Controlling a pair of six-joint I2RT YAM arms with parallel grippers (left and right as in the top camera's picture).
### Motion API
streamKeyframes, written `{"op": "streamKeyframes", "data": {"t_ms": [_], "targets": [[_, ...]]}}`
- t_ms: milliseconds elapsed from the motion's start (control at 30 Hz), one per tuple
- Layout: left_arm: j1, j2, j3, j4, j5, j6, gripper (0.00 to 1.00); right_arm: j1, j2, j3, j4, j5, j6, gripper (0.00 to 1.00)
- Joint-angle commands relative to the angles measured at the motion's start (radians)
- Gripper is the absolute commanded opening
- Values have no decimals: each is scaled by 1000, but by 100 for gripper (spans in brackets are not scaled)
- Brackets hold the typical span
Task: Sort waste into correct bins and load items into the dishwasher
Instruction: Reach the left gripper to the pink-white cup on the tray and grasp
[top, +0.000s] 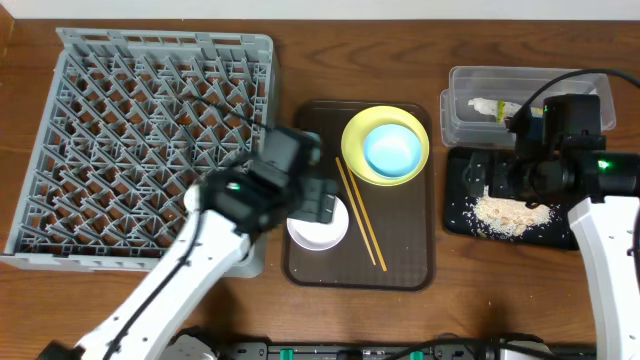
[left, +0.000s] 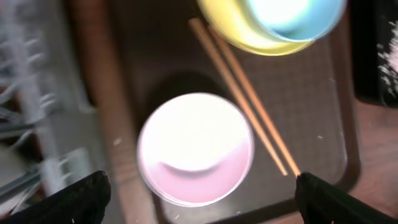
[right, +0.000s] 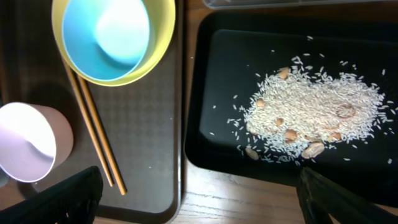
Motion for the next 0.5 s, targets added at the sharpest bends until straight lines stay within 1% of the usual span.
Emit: {"op": "streamKeyframes", "data": {"t_ms": [0,167,233,333,467], "targets": [[-51,35,8,53,-32,-16,96,-15,-11,14,-6,6,-9,98],[-111,141,8,114,-33,-23,92,-17,-11,14,-14,6,-9,98],[-132,198,8,114,-37,-24,92,-17,-11,14,-15,6,-9,98],[-157,270,8,114,-37,-23,88,-17,-11,14,-14,6,-9,98],[-191,355,8,114,-84,-23,83,-17,-11,14,-14,6,-9,98]]}}
